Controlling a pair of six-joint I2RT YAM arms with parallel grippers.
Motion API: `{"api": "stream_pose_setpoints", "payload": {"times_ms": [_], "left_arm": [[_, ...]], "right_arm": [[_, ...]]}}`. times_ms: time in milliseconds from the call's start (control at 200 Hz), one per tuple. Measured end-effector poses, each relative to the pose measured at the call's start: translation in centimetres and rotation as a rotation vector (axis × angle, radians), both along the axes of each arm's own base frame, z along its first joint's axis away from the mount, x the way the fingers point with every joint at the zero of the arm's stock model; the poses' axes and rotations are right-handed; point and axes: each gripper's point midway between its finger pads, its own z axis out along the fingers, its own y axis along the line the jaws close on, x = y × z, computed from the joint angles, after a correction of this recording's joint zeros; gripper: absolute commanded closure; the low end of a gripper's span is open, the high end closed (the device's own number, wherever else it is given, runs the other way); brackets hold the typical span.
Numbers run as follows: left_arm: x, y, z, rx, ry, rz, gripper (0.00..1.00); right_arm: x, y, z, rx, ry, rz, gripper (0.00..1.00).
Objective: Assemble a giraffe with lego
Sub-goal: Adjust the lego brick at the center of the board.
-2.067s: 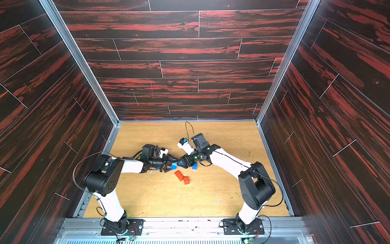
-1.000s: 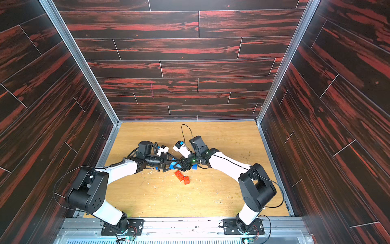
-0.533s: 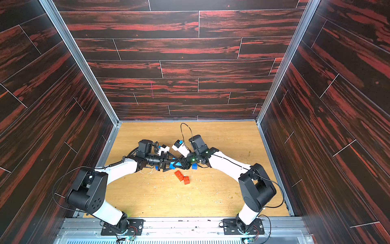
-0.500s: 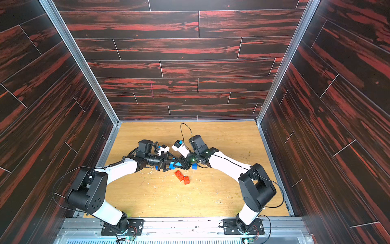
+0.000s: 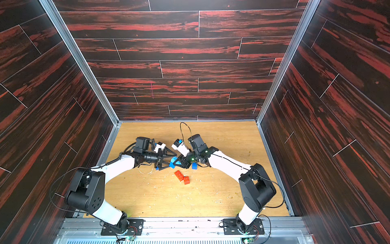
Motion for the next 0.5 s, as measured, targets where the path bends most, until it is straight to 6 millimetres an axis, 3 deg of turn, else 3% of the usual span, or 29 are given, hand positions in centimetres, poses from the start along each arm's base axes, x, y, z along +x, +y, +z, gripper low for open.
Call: {"api": "stream_pose_setpoints", "payload": {"times_ms": [245, 501], "left_arm": [[0.7, 3.9, -3.3, 0.191, 0.046, 0.103, 0.00], [0.4, 6.6, -5.5, 0.331, 0.074, 0.144, 0.00]], "right_arm": [[2.8, -1.1, -1.5, -0.127, -0.080, -0.104, 0.76], [5.6, -2.6, -7.0, -0.310, -0.102, -0.201, 0.77]]}}
